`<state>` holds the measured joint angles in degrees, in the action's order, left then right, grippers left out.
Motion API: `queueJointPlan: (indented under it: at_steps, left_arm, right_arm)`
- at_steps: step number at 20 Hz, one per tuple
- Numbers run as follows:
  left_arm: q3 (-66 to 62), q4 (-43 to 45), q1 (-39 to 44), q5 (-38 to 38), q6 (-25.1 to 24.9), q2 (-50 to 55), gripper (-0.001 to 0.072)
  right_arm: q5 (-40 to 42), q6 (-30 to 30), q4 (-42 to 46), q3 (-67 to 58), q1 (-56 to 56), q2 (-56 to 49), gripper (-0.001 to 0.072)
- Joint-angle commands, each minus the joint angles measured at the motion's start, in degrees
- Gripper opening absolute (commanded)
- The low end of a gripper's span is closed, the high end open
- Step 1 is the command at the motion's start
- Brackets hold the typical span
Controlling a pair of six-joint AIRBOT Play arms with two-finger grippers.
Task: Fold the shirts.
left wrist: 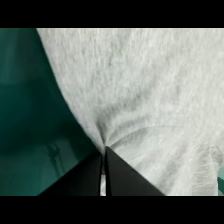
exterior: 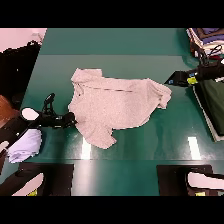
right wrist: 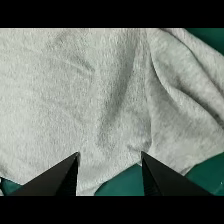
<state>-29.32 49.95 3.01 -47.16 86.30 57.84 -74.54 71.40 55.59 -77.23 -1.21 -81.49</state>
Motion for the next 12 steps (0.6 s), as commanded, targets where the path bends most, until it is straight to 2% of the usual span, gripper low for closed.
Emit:
queueJointPlan:
  at_steps: [1,6,7,8,12]
  left_arm:
    - [-2.3,-1.1,0.0,-1.4,-2.5,0.0,0.0021]
    - [-7.0,-1.3,0.0,-2.8,-4.3,0.0,0.0021]
    - [-7.0,-1.6,0.0,-2.8,-4.2,0.0,0.0021]
    - [-7.0,-1.5,0.0,-2.8,-4.3,0.0,0.0021]
    - [-7.0,-1.5,0.0,-3.0,-4.3,0.0,0.0020]
  right_arm:
    - [0.0,0.5,0.2,8.0,2.8,3.2,0.0432]
    - [5.6,0.6,-0.7,27.6,10.8,9.2,0.0428]
    - [6.7,0.5,-1.6,29.9,11.5,9.2,0.0396]
    - [8.4,0.5,-2.9,31.8,11.9,9.1,0.0293]
    - [13.5,-1.6,-9.6,33.4,11.5,6.4,0.0291]
